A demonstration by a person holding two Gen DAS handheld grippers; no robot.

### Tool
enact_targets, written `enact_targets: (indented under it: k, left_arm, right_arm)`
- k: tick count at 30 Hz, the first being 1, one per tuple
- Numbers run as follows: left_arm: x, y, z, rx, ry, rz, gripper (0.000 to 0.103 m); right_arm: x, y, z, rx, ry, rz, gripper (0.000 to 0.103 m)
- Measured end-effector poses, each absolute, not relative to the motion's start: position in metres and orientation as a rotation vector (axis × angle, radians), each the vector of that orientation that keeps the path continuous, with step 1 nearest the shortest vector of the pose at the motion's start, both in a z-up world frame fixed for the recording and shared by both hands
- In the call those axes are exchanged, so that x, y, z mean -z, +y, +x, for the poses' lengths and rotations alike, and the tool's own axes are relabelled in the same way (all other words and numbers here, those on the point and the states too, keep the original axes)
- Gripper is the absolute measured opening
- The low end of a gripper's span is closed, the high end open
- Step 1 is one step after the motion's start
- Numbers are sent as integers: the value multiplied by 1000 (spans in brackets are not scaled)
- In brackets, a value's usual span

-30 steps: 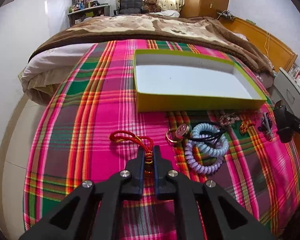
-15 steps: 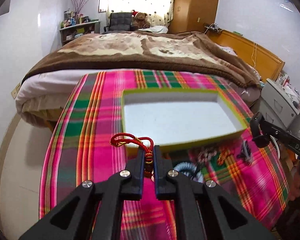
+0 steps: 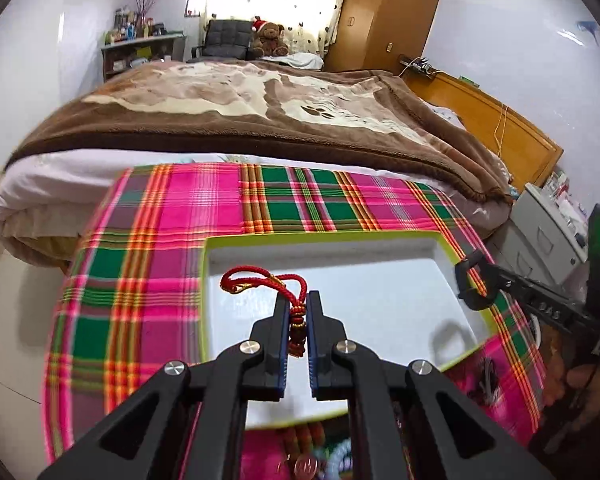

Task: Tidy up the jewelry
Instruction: 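Carry both items over the white tray while the left tool opens, dropping the red tassel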

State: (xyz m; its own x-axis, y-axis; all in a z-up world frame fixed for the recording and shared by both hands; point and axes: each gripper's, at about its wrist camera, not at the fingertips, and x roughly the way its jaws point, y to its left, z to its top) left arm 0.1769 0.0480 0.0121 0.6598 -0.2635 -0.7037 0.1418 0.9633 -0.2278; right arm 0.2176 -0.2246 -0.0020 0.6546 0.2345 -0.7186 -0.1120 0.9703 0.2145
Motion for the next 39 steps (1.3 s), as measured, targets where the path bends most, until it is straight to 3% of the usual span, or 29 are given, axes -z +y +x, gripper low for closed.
enact_targets:
  k: [10,32,35,37,39]
  left_arm:
    - [17,42,220,234,914,-151,8]
    - [41,39,239,211,985,-133,11]
    - [37,40,236,227,979,-148,22]
    - [32,39,232,224,962,-132,46]
    - [29,40,229,226,956,-143,47]
  right_arm:
    - [28,-214,258,-182,907,100,6]
    - [42,-195,275,-134,936,-34,6]
    - [39,-195,273,-142,921,-30,13]
    - [36,-196,269,-155,907,-20,15]
    - [32,-198,265,-162,893,-9,16]
